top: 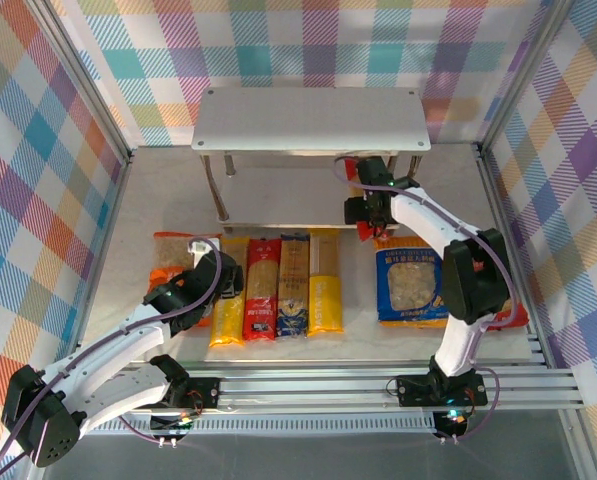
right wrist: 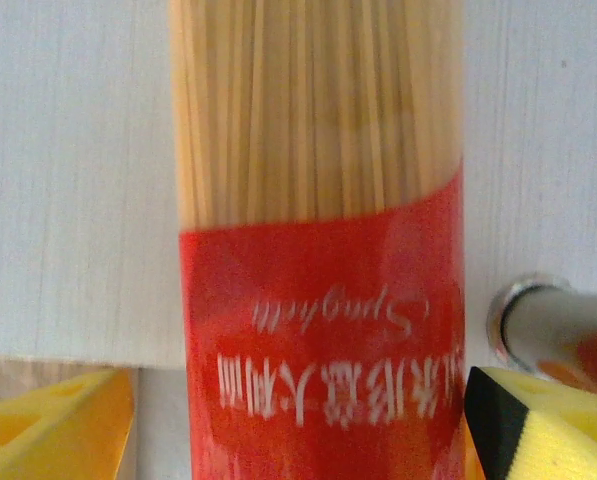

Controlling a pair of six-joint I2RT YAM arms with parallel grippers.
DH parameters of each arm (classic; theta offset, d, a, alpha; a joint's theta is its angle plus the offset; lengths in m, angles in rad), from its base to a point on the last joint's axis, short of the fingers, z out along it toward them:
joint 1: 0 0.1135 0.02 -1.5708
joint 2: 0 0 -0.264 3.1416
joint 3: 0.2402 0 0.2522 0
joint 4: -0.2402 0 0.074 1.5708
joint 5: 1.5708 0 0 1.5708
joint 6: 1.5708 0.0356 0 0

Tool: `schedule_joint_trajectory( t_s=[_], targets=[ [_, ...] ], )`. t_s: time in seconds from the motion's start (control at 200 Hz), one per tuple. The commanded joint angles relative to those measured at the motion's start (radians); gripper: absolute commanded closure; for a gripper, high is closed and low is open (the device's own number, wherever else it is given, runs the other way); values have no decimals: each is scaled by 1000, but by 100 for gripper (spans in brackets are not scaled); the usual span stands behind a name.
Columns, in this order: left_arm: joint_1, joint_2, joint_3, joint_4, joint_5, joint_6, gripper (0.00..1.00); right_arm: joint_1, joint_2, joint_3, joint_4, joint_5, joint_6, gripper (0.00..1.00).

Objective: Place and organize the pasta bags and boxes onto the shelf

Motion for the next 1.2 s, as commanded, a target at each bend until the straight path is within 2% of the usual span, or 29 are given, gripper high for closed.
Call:
schedule_joint_trajectory(
  t_s=[0.0,0.305,0.495,0.77,1.01,1.195],
  targets=[
    [-38,10,-13,-40,0,-53,19,-8,-169,-26,42,0,3,13],
    [-122,82,-4,-114,5,-162,18,-2,-486,-234,25,-48,33,10],
    [-161,97,-31,-205,2,-282,17,15,-613,-315,-5,-91,59,10],
    [-160,13,-142,-171,79,-378,18,27,-637,-354,2,-131,86,10],
    [-161,34,-174,-115,139,-381,12,42,-633,-353,10,-137,94,10],
    [-161,70,-176,-65,181,-368,12,46,-642,-356,11,-134,97,10]
  ],
)
